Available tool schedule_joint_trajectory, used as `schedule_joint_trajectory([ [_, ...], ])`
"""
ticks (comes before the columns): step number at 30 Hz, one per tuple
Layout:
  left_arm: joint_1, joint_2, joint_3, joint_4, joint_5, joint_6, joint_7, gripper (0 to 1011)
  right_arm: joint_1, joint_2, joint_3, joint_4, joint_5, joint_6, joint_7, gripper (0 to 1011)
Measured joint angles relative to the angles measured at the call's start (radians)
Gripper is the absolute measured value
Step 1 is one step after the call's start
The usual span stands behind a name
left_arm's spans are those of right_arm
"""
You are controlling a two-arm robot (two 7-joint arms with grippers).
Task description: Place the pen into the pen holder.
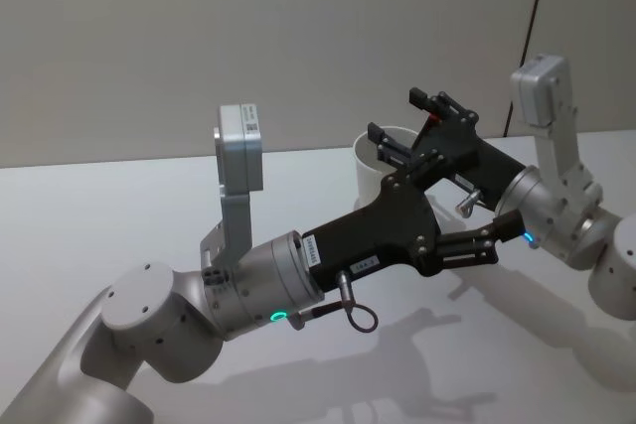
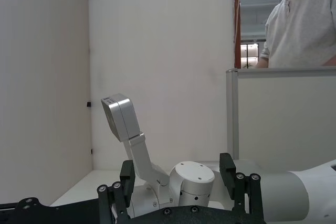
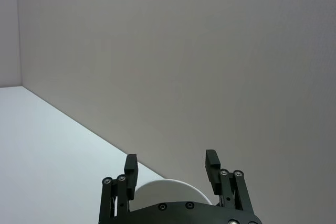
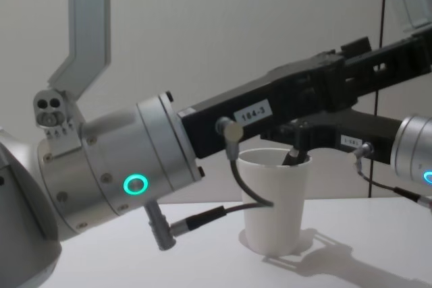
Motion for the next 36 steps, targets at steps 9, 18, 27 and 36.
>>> schedule_joint_trajectory([
  [9, 0.000, 0.000, 0.000, 0.000, 0.000, 0.000, 0.000, 1001, -0.004, 0.007, 0.006, -0.007, 0.016, -0.003, -0.006, 998],
  [18, 0.000, 0.000, 0.000, 0.000, 0.000, 0.000, 0.000, 1001, -0.026, 0.033, 0.033, -0.047, 0.078, -0.019, -0.022, 1001],
  [27, 0.000, 0.000, 0.000, 0.000, 0.000, 0.000, 0.000, 1001, -0.066, 0.071, 0.060, -0.110, 0.158, -0.032, -0.042, 1001],
  [36, 0.000, 0.000, 0.000, 0.000, 0.000, 0.000, 0.000, 1001, -0.137, 0.126, 0.094, -0.199, 0.262, -0.055, -0.090, 1001],
])
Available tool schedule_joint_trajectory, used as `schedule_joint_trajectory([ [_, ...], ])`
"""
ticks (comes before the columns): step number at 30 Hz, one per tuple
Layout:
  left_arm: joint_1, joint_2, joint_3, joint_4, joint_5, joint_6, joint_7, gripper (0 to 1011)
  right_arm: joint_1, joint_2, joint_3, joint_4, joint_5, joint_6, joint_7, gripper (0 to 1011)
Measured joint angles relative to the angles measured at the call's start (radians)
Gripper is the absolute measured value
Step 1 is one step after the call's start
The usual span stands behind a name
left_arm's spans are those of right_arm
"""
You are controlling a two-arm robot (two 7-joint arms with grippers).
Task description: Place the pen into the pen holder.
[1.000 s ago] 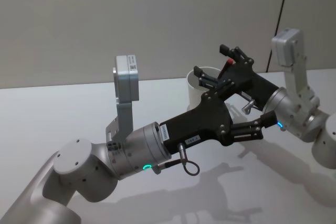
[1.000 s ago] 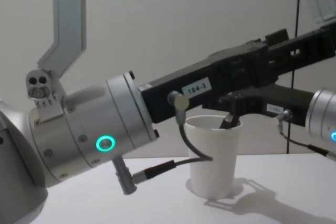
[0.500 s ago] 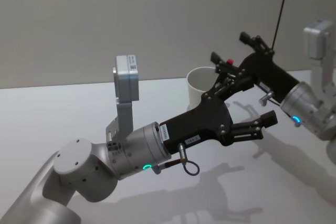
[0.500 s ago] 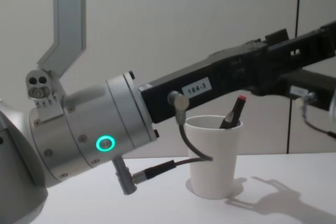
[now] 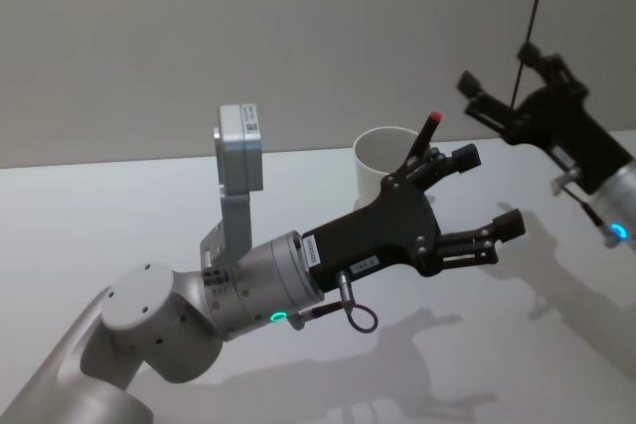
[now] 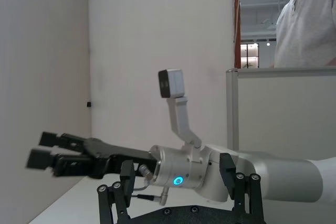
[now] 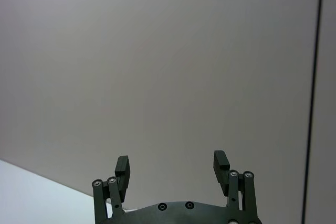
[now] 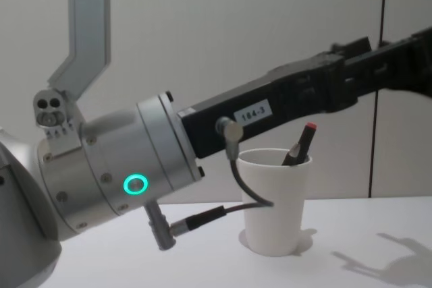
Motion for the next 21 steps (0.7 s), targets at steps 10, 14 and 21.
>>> schedule_joint_trajectory([
  [10, 0.001, 0.004, 0.001, -0.002, 0.010, 0.001, 0.024, 1001, -0.048, 0.029, 0.019, -0.052, 0.038, -0.009, -0.038, 1001],
  [14, 0.002, 0.010, 0.003, -0.005, 0.026, 0.003, 0.060, 1001, -0.064, 0.024, 0.023, -0.065, 0.020, 0.007, -0.056, 1001],
  [21, 0.006, 0.025, 0.007, -0.014, 0.065, 0.007, 0.148, 1001, -0.121, 0.007, 0.036, -0.111, -0.039, 0.058, -0.114, 1001],
])
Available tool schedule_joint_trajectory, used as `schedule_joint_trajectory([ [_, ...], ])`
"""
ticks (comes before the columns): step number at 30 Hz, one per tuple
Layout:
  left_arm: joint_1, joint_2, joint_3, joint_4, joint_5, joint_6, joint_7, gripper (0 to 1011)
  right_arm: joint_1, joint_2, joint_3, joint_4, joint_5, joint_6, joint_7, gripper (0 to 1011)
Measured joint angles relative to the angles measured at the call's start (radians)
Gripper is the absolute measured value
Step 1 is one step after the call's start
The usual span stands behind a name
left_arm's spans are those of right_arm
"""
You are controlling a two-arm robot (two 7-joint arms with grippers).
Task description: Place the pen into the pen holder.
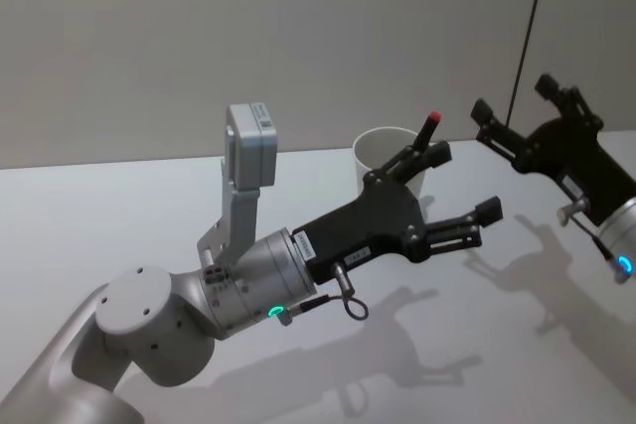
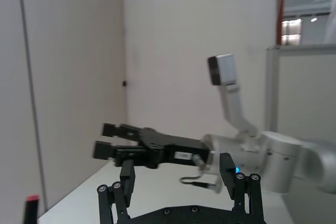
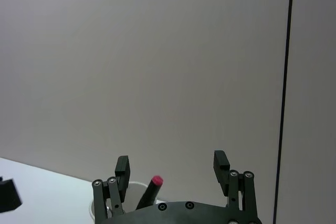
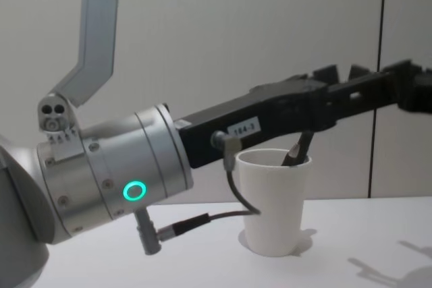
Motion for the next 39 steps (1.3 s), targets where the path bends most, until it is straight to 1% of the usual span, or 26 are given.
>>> schedule_joint_trajectory([
  [2, 0.001, 0.005, 0.002, -0.003, 0.013, 0.002, 0.030, 1001, -0.021, -0.007, 0.005, -0.017, -0.023, 0.019, -0.023, 1001],
  [3, 0.002, 0.007, 0.002, -0.004, 0.019, 0.002, 0.042, 1001, -0.021, -0.007, 0.005, -0.017, -0.023, 0.019, -0.023, 1001],
  [5, 0.003, 0.012, 0.003, -0.006, 0.031, 0.004, 0.070, 1001, -0.048, -0.014, 0.011, -0.039, -0.051, 0.044, -0.051, 1001],
  [7, 0.004, 0.017, 0.005, -0.009, 0.045, 0.006, 0.101, 1001, -0.063, -0.018, 0.014, -0.051, -0.065, 0.056, -0.065, 1001],
  [8, 0.004, 0.017, 0.005, -0.009, 0.045, 0.006, 0.101, 1001, -0.070, -0.020, 0.015, -0.057, -0.073, 0.063, -0.072, 1001],
  [9, 0.005, 0.020, 0.006, -0.011, 0.053, 0.006, 0.120, 1001, -0.077, -0.022, 0.017, -0.062, -0.080, 0.070, -0.080, 1001],
  [12, 0.007, 0.027, 0.008, -0.015, 0.070, 0.009, 0.159, 1001, -0.112, -0.033, 0.024, -0.092, -0.117, 0.102, -0.116, 1001],
  [17, 0.009, 0.037, 0.011, -0.021, 0.098, 0.012, 0.221, 1001, -0.148, -0.044, 0.032, -0.121, -0.154, 0.134, -0.153, 1001],
  [18, 0.010, 0.040, 0.012, -0.023, 0.107, 0.013, 0.241, 1001, -0.156, -0.046, 0.034, -0.128, -0.163, 0.142, -0.163, 1001],
  [25, 0.013, 0.055, 0.016, -0.032, 0.146, 0.018, 0.330, 1001, -0.174, -0.051, 0.038, -0.142, -0.181, 0.158, -0.181, 1001],
  [31, 0.017, 0.069, 0.020, -0.039, 0.180, 0.023, 0.410, 1001, -0.175, -0.051, 0.038, -0.143, -0.182, 0.159, -0.182, 1001],
  [32, 0.017, 0.069, 0.020, -0.039, 0.180, 0.023, 0.410, 1001, -0.175, -0.051, 0.038, -0.143, -0.182, 0.159, -0.182, 1001],
  [34, 0.018, 0.076, 0.022, -0.043, 0.198, 0.025, 0.451, 1001, -0.175, -0.051, 0.038, -0.143, -0.182, 0.159, -0.182, 1001],
  [39, 0.021, 0.086, 0.025, -0.048, 0.224, 0.028, 0.509, 1001, -0.175, -0.051, 0.038, -0.143, -0.183, 0.159, -0.182, 1001],
])
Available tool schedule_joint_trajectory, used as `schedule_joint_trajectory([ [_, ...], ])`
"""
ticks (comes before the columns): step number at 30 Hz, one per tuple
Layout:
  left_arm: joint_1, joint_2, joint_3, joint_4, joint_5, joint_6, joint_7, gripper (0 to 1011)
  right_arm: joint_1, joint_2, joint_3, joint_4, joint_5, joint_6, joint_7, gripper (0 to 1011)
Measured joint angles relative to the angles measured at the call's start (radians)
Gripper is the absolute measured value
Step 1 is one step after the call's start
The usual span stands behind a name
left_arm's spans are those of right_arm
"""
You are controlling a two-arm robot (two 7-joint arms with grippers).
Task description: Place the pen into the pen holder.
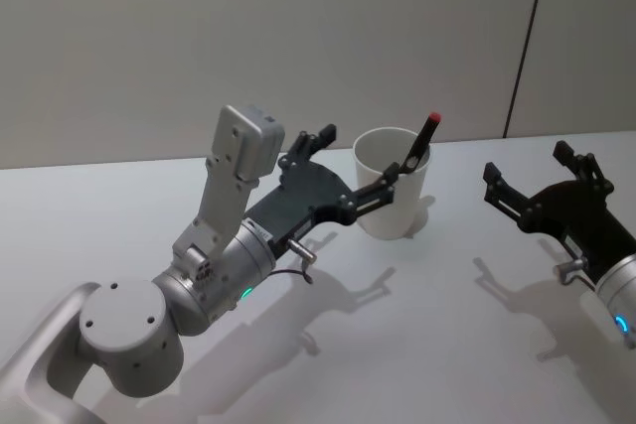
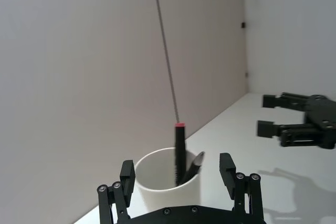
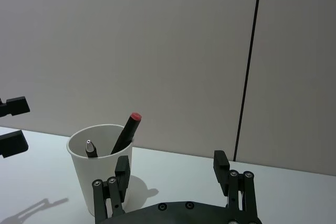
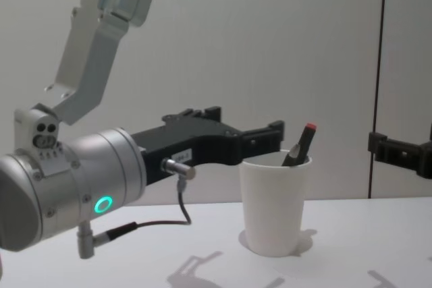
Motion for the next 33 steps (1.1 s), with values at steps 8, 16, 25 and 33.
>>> schedule_joint_trajectory([
  [8, 0.004, 0.018, 0.005, -0.011, 0.048, 0.005, 0.110, 1001, 0.000, 0.000, -0.001, 0.000, 0.000, 0.000, 0.000, 1001],
  [16, 0.009, 0.037, 0.011, -0.021, 0.096, 0.011, 0.219, 1001, 0.000, 0.000, -0.001, 0.000, 0.000, 0.000, 0.000, 1001],
  [25, 0.011, 0.047, 0.014, -0.027, 0.123, 0.015, 0.280, 1001, 0.000, 0.000, -0.001, 0.000, 0.000, 0.000, 0.000, 1001],
  [33, 0.011, 0.047, 0.014, -0.027, 0.125, 0.015, 0.286, 1001, 0.000, 0.000, -0.001, 0.000, 0.000, 0.000, 0.000, 1001],
])
